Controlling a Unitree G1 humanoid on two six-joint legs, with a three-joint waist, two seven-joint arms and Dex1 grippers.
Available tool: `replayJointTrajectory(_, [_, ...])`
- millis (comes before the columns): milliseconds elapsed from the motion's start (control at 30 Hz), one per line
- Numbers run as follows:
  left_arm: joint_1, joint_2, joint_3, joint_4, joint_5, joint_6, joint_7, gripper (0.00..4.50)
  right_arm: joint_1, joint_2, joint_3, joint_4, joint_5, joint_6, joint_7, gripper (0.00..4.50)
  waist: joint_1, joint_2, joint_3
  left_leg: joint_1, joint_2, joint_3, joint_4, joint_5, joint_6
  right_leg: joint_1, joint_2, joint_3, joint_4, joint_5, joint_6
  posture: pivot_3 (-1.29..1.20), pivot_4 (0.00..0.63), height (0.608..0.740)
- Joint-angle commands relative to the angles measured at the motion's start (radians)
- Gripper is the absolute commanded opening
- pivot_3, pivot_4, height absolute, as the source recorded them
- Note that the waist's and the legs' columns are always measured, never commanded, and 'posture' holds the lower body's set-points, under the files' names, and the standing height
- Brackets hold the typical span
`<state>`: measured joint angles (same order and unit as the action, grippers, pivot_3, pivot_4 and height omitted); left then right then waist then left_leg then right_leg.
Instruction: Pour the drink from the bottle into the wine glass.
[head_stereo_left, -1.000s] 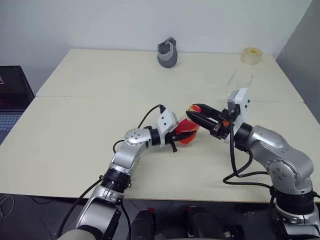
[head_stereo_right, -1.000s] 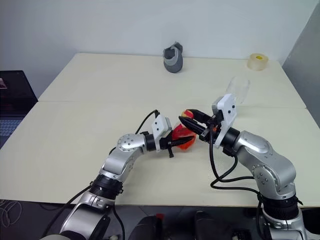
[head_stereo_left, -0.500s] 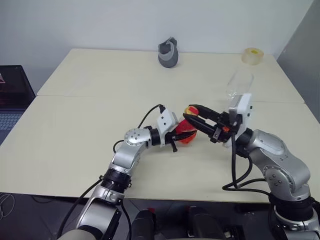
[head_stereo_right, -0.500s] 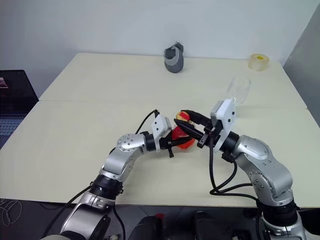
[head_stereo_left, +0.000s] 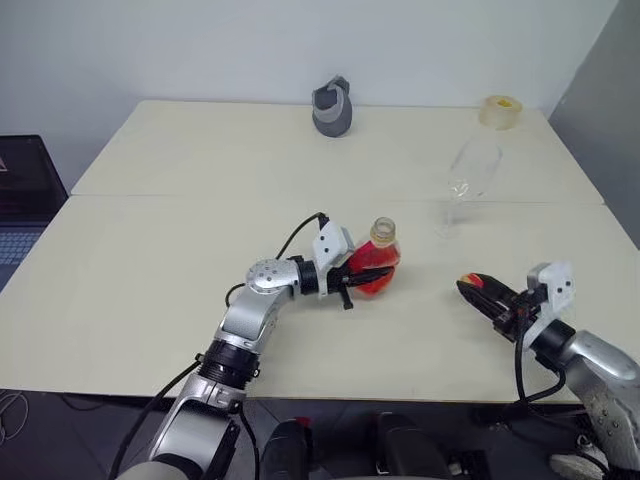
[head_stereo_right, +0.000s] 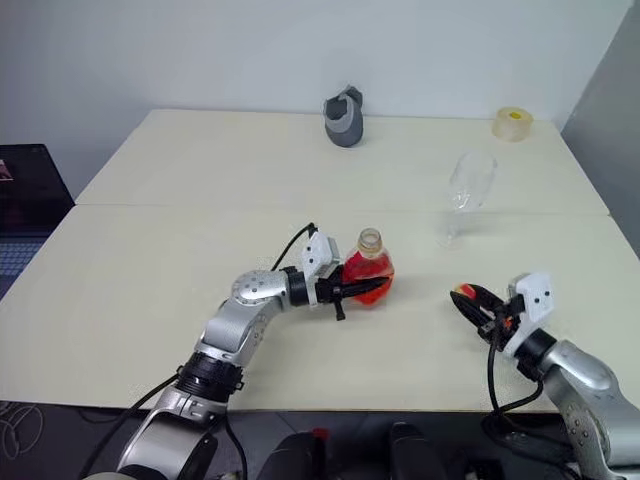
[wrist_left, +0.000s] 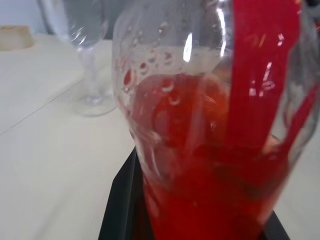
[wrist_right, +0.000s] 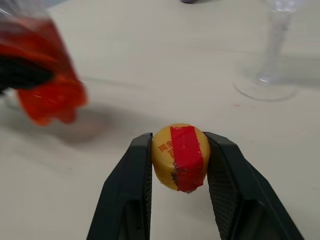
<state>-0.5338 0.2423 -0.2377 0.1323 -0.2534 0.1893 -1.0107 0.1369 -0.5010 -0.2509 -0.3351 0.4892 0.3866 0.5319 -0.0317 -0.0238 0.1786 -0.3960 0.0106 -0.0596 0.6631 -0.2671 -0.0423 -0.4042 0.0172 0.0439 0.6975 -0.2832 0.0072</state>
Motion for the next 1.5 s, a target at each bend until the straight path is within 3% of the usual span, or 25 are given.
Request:
replayJointTrajectory(33, [-0.007,0.004,-0.003,-0.071,-0.031,0.012,-0.024,0.76,-0.016,0.021,0.021,0.067,-0.101,-0.126,-0.020,1.20,0.000,0.001,-0.001,0.000,0.000,0.000,0.000,0.000,0.000,0.000,0.000,0.000,0.000,0.000,0.000,0.00,0.150,0.740])
replayJointTrajectory(167, [-0.009,0.008,-0.005,-0.074,-0.028,0.015,-0.026,0.76,-0.038,0.050,0.045,0.153,-0.139,-0.155,-0.026,1.20,0.002,0.002,-0.001,0.001,0.000,0.002,0.000,0.000,0.000,0.000,0.000,0.001,0.000,0.000,0.000,0.00,0.150,0.740])
replayJointTrajectory(500, [0.008,0.026,0.013,-0.081,-0.023,0.015,0.003,0.76,0.036,-0.018,0.001,0.146,-0.048,-0.042,0.101,4.50,0.008,0.002,-0.001,0.000,-0.001,0.002,0.001,0.000,0.000,0.001,-0.001,0.002,-0.001,0.000,0.000,0.00,0.150,0.740])
replayJointTrajectory(733, [0.008,0.053,0.091,-0.022,-0.021,0.001,0.072,0.76,0.080,-0.122,-0.110,0.144,0.018,0.009,0.173,4.50,0.016,0.002,-0.001,-0.001,-0.002,0.001,0.001,0.000,0.000,0.001,-0.001,0.001,-0.001,0.000,0.000,0.00,0.150,0.740])
replayJointTrajectory(867, [0.005,0.071,0.164,0.030,-0.003,-0.044,0.156,0.76,0.030,-0.136,-0.111,0.028,0.078,0.059,0.166,4.50,0.008,0.002,-0.001,0.000,-0.001,0.001,0.001,0.000,0.000,0.001,-0.001,0.001,-0.001,0.000,0.000,0.00,0.150,0.740])
replayJointTrajectory(1100, [-0.033,0.087,0.305,0.244,0.025,-0.170,0.341,0.76,-0.225,-0.094,0.165,-0.140,0.014,0.110,0.137,4.50,-0.001,0.002,-0.001,0.002,0.001,0.001,-0.001,0.000,0.000,0.000,0.001,0.000,0.000,0.000,0.000,0.00,0.150,0.740])
replayJointTrajectory(1300, [-0.108,0.142,0.422,0.445,0.016,-0.257,0.446,0.76,-0.473,-0.005,0.423,-0.059,-0.086,0.113,0.174,4.50,0.006,0.000,0.000,-0.002,-0.001,-0.001,0.002,0.000,0.000,-0.001,-0.002,-0.002,-0.001,0.001,0.001,0.00,0.150,0.740])
replayJointTrajectory(1500, [-0.186,0.207,0.465,0.638,0.040,-0.343,0.481,0.76,-0.642,0.100,0.533,0.031,-0.163,0.169,0.137,4.50,0.010,-0.001,0.000,-0.004,-0.001,-0.008,0.003,0.000,0.000,-0.001,-0.003,-0.004,-0.002,0.001,0.001,0.00,0.150,0.740])
